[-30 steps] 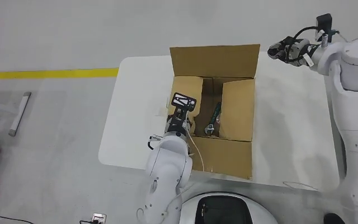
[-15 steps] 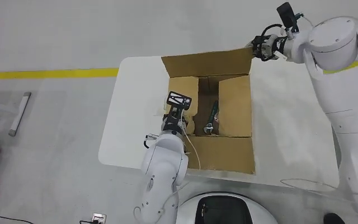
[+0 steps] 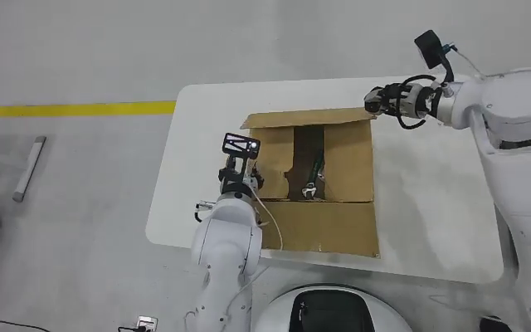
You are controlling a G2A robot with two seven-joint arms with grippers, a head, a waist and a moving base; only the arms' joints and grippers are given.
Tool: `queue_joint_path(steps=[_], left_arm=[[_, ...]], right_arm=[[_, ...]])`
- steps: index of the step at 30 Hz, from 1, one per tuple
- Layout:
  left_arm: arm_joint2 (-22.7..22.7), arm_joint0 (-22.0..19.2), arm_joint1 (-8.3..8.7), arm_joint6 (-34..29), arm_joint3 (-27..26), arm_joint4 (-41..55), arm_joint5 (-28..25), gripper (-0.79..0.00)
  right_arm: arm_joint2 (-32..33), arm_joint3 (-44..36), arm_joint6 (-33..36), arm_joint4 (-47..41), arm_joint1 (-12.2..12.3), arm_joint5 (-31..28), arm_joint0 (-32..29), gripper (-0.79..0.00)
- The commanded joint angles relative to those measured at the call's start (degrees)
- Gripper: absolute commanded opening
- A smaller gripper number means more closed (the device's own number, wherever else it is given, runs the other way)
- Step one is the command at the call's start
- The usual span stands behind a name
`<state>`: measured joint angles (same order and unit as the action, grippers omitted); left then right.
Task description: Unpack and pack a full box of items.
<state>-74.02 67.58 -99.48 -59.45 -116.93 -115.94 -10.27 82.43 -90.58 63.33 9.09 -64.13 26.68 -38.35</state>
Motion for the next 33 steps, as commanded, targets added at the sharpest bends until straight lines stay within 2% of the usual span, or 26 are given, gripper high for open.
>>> queue_joint_path(steps=[1, 9, 17, 25, 29, 33], left_arm=[[-0.97, 0.78, 0.13, -0.93, -1.88, -0.12, 0.2, 0.0], [-5.09, 5.07, 0.92, -1.31, -8.65, -2.67, -0.3, 0.0], [-11.36, 9.22, 1.89, -0.34, -9.85, -3.09, -3.52, 0.0], [-16.5, 14.74, 3.23, 1.46, -13.18, 2.02, -17.09, 0.0], [-17.49, 17.49, 4.07, 2.48, -15.35, 5.09, -27.19, 0.0], [-17.82, 19.96, 4.66, 2.49, -16.57, 9.26, -33.29, 0.0]], right_arm=[[0.22, -2.7, 0.14, 1.76, 0.37, -0.82, -2.09, -0.785], [-1.97, -10.89, -0.06, 8.78, 1.47, -4.42, -9.01, -0.785], [-4.65, -12.5, -1.56, 11.22, 1.72, -4.46, -11.11, -0.785], [-5.42, -13.1, -2.3, 11.19, 1.92, -3.7, -10.83, -0.785], [-5.6, -13.14, -2.36, 11.16, 2.05, -3.67, -10.61, -0.785], [-5.75, -13.34, -2.63, 11.04, 2.19, -3.6, -11.04, -0.785]])
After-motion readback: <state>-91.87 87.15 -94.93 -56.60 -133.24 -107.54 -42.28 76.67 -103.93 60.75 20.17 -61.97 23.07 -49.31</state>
